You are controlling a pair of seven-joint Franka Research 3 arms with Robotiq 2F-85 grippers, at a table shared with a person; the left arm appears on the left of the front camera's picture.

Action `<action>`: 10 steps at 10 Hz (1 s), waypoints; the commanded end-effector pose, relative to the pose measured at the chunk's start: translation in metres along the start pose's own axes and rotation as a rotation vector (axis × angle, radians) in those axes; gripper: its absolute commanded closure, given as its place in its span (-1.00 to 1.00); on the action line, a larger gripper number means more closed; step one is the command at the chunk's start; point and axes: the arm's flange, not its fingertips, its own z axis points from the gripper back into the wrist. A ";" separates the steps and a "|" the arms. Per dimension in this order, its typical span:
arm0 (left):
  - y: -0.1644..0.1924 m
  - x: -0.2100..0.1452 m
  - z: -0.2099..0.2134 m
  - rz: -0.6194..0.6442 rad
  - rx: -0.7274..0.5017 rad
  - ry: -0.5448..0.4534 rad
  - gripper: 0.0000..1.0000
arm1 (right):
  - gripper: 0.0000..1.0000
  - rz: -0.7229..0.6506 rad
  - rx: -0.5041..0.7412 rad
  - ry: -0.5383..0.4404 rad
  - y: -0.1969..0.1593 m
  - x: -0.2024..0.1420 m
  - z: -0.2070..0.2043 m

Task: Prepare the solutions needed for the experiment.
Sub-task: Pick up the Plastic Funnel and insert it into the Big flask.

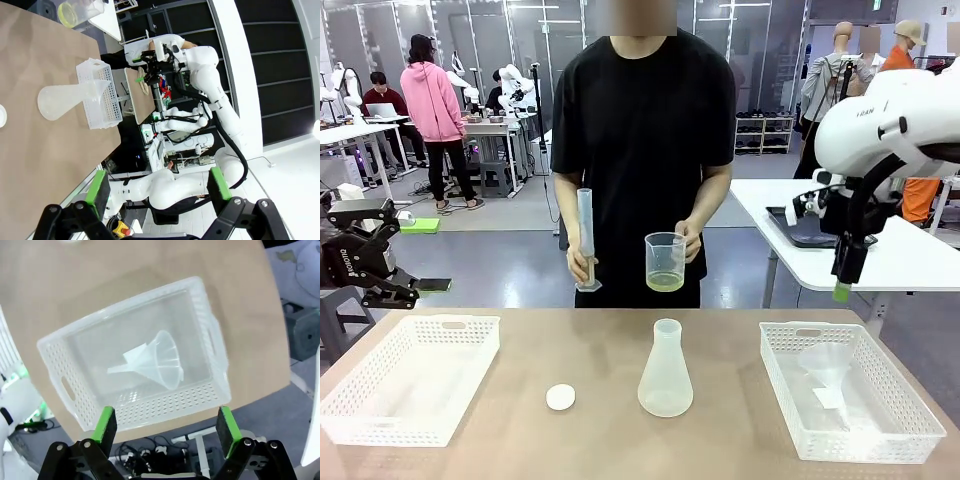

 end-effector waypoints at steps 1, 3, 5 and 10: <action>-0.002 0.001 -0.002 0.002 -0.023 -0.003 -1.00 | -1.00 0.073 0.053 0.042 0.002 -0.016 -0.016; -0.002 0.001 -0.002 0.002 -0.023 -0.003 -1.00 | -1.00 0.121 0.104 0.059 0.001 -0.028 -0.043; -0.002 0.001 -0.002 0.002 -0.023 -0.003 -1.00 | -1.00 0.181 0.080 0.019 -0.003 -0.034 -0.068; -0.002 0.001 -0.002 0.002 -0.023 -0.003 -1.00 | -1.00 0.232 0.026 0.038 -0.022 -0.033 -0.111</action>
